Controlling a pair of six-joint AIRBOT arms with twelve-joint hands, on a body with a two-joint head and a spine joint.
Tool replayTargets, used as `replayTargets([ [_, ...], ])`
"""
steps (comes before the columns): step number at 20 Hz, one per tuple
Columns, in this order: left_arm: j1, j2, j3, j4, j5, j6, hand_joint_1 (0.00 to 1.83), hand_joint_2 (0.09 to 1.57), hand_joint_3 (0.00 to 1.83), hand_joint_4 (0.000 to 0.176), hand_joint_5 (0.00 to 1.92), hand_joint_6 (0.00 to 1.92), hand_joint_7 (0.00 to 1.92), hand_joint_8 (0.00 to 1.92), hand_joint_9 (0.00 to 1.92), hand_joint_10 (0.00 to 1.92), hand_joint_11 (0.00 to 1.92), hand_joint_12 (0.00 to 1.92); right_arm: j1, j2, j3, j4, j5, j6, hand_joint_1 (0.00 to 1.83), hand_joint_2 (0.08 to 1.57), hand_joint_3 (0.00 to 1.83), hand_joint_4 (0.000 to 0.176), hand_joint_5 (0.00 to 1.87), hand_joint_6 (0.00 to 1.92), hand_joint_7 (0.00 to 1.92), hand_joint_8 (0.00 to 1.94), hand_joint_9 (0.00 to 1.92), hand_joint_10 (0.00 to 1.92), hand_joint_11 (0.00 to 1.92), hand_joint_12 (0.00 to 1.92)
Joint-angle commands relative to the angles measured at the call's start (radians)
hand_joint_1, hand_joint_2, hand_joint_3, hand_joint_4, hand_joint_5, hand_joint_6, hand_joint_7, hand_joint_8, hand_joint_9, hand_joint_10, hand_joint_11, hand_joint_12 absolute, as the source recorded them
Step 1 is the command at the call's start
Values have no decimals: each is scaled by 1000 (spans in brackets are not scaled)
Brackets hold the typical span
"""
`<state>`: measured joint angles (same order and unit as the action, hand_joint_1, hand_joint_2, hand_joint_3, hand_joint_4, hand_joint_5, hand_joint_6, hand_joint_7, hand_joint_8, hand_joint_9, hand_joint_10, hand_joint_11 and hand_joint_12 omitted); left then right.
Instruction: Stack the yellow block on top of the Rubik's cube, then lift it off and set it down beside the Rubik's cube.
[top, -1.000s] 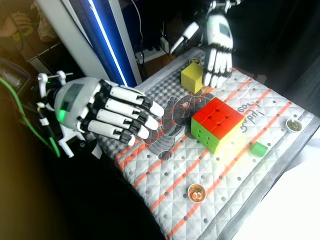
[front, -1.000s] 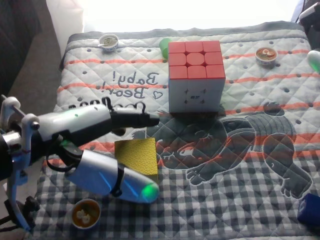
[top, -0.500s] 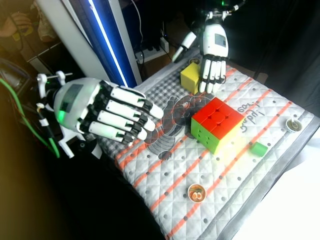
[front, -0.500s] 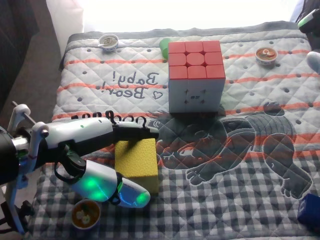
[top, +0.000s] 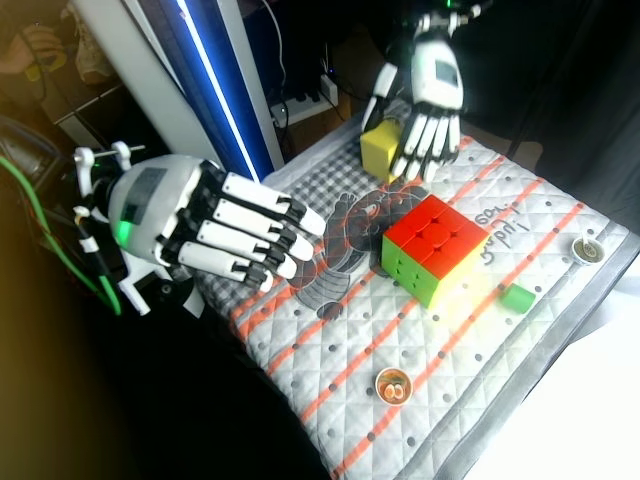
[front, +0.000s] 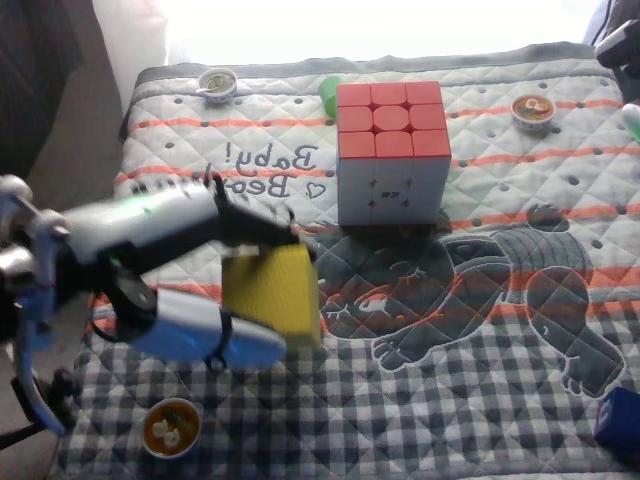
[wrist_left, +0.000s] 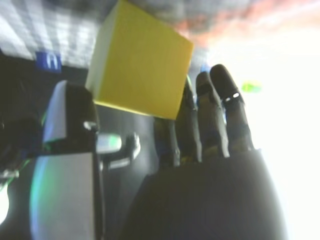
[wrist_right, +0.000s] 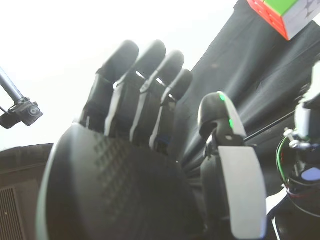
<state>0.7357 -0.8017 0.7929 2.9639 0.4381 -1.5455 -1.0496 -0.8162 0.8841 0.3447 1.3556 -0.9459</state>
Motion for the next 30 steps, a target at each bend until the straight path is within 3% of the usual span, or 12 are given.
replayTargets([
  [1,-13,10,-9,2,186,-5,1009,1262,0,0,717,1391,555,19,389,98,0,1268,12,1,4,-11,122,4,800,1312,0,0,596,720,742,745,590,1106,355,1724],
  [5,-17,43,-31,-12,363,-5,1063,1220,0,0,790,1282,596,11,194,585,0,1347,10,1,4,-11,122,4,802,1319,1,0,605,710,734,745,594,1110,352,1724],
  [6,-27,42,-28,-14,401,-5,1000,1243,0,0,745,1348,576,3,194,484,0,1163,10,1,4,-11,122,4,978,1317,0,0,620,1342,741,810,602,1169,363,1767],
  [7,-34,40,-25,-15,417,-5,976,1250,0,15,734,1366,548,0,234,254,0,867,10,1,4,-11,122,4,842,1310,0,0,548,856,692,804,540,1171,304,1782],
  [8,-48,34,-17,-17,436,-5,988,1246,0,0,741,1357,552,1,268,169,0,860,10,0,4,-11,122,4,820,1313,0,0,566,778,691,795,539,1159,307,1769],
  [11,-110,-12,31,-13,423,-5,980,1246,2,13,739,1362,584,10,348,111,0,991,9,-3,6,-11,121,4,786,1318,2,0,572,743,667,807,495,1180,228,1813],
  [15,-250,-116,140,15,278,-5,1062,1194,0,0,833,1221,620,13,435,73,0,1199,8,-9,11,-11,121,4,722,1310,0,0,588,785,668,894,549,1060,271,1622],
  [16,-288,-146,170,19,237,-5,1093,1210,0,0,799,1269,649,23,495,128,0,1548,8,-11,13,-11,121,4,917,1337,3,0,591,1535,670,1008,560,1125,245,1712],
  [17,-309,-172,198,18,209,-5,1100,1218,0,0,784,1287,681,38,419,336,0,1634,8,-16,15,-11,121,4,767,1310,0,0,511,1143,676,989,553,1126,222,1721],
  [20,-350,-243,268,8,144,-5,1110,1207,0,0,804,1258,680,26,256,670,0,1643,8,-23,21,-12,121,4,695,1287,0,0,556,881,706,892,559,1072,224,1701],
  [26,-386,-354,390,-38,32,-5,1121,1174,1,0,867,1161,703,11,324,463,0,1389,10,-28,24,-14,120,5,670,1291,0,0,555,875,655,916,524,1081,190,1698],
  [30,-395,-421,470,-65,-55,-5,1129,1173,0,0,865,1169,542,0,209,225,0,932,13,-29,26,-17,120,5,679,1277,0,0,557,877,656,927,486,1110,138,1722],
])
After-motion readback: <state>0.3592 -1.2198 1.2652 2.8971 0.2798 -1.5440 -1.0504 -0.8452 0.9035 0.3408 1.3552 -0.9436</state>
